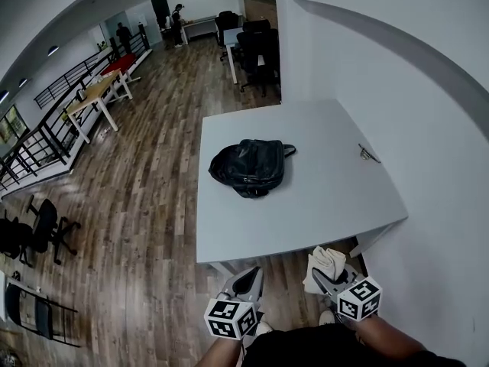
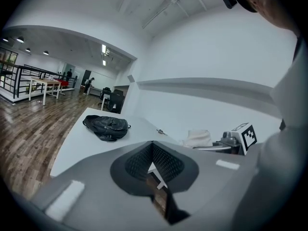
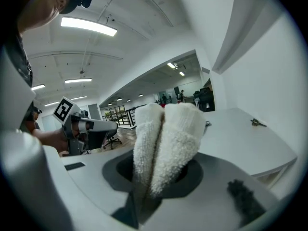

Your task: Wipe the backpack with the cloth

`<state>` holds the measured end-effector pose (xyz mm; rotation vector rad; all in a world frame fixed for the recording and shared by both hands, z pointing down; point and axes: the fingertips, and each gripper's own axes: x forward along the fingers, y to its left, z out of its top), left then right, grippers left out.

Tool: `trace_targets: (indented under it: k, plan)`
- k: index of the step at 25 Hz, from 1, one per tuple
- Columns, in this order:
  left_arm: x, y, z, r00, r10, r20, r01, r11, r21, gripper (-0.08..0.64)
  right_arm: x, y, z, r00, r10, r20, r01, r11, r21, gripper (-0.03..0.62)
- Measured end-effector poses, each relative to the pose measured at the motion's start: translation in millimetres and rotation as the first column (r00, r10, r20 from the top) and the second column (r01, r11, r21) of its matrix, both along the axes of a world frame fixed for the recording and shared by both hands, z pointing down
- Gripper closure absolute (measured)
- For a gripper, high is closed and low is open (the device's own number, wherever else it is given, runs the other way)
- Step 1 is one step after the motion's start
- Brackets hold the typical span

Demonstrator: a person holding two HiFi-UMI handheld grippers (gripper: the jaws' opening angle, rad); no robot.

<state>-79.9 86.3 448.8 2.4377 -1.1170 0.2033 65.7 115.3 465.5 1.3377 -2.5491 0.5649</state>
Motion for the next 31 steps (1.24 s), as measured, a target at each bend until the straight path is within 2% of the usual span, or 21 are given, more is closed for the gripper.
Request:
trace_targets:
  k: [3, 7, 13, 18, 31]
  plan:
    - [23, 2, -2, 1.0, -0.014, -0.003, 0.014, 1.0, -0.007, 0.552, 14, 4, 2, 1.0, -0.026, -0.011, 0.026, 0.999, -0.018, 0.495]
    - [55, 11, 4, 1.0, -0.009, 0.015, 0.009, 1.0, -0.012, 0.552, 30, 7, 1, 0.997, -0.07, -0.036, 0.07, 0.998, 0.001, 0.497]
    - [81, 25, 11, 0.999, 0.017, 0.049, -0.015, 0.999, -0.04, 0.552, 38, 5, -12, 0.996, -0.087, 0.007, 0.087, 0.995, 0.039, 0.498]
    - [88, 29, 14, 0.997, 0.032, 0.069, -0.029, 0.998, -0.049, 0.552, 44, 6, -5, 0.997, -0.071, 0.034, 0.07, 0.997, 0.028, 0.497]
    - [80, 21, 9, 0.997, 0.038, 0.065, -0.036, 0.999, -0.027, 0.552, 34, 6, -7, 0.998, -0.067, 0.017, 0.066, 0.997, 0.044, 0.499]
